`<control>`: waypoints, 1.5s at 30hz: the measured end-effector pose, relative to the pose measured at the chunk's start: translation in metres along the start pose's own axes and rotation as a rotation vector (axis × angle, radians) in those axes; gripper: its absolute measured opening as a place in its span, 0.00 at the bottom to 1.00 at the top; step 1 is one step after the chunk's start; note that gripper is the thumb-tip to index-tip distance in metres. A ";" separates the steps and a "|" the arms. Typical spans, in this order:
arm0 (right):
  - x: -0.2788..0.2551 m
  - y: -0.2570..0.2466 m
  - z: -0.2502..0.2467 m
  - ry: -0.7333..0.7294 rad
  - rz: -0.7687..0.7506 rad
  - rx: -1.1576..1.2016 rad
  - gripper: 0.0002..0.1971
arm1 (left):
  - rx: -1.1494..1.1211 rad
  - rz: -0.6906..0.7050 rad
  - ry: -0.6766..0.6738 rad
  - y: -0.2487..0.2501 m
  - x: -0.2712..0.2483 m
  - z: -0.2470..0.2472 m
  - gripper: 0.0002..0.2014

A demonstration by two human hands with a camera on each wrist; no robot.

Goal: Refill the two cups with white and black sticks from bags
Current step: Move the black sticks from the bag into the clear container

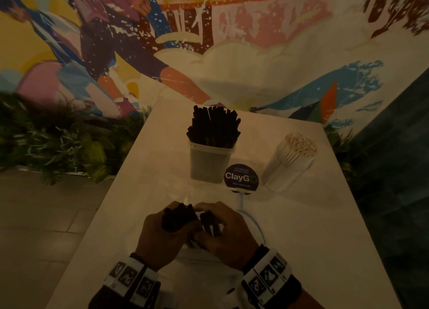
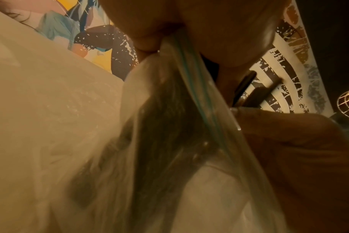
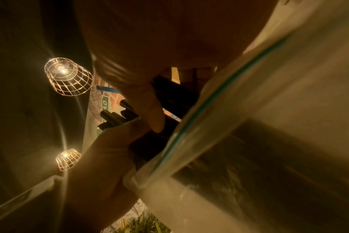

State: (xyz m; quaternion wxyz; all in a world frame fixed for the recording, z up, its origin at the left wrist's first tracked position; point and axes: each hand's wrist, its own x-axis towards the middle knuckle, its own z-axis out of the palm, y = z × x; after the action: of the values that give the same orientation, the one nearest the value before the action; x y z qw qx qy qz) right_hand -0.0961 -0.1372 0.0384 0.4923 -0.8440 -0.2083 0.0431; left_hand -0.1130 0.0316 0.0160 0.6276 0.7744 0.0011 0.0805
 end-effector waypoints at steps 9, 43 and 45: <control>0.002 0.007 -0.005 -0.034 0.037 0.133 0.10 | 0.049 0.043 -0.047 -0.003 0.000 -0.002 0.12; -0.001 0.028 -0.006 0.383 0.097 0.417 0.18 | -0.001 -0.015 -0.060 0.008 -0.006 -0.005 0.07; -0.003 0.039 0.000 0.267 0.228 0.328 0.13 | 0.019 -0.027 -0.058 0.007 -0.006 -0.004 0.06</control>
State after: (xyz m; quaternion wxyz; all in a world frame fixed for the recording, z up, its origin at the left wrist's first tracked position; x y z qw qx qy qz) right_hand -0.0867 -0.1555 0.0049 0.6380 -0.7690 -0.0348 0.0199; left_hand -0.1200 0.0337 0.0228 0.6210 0.7822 -0.0059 0.0494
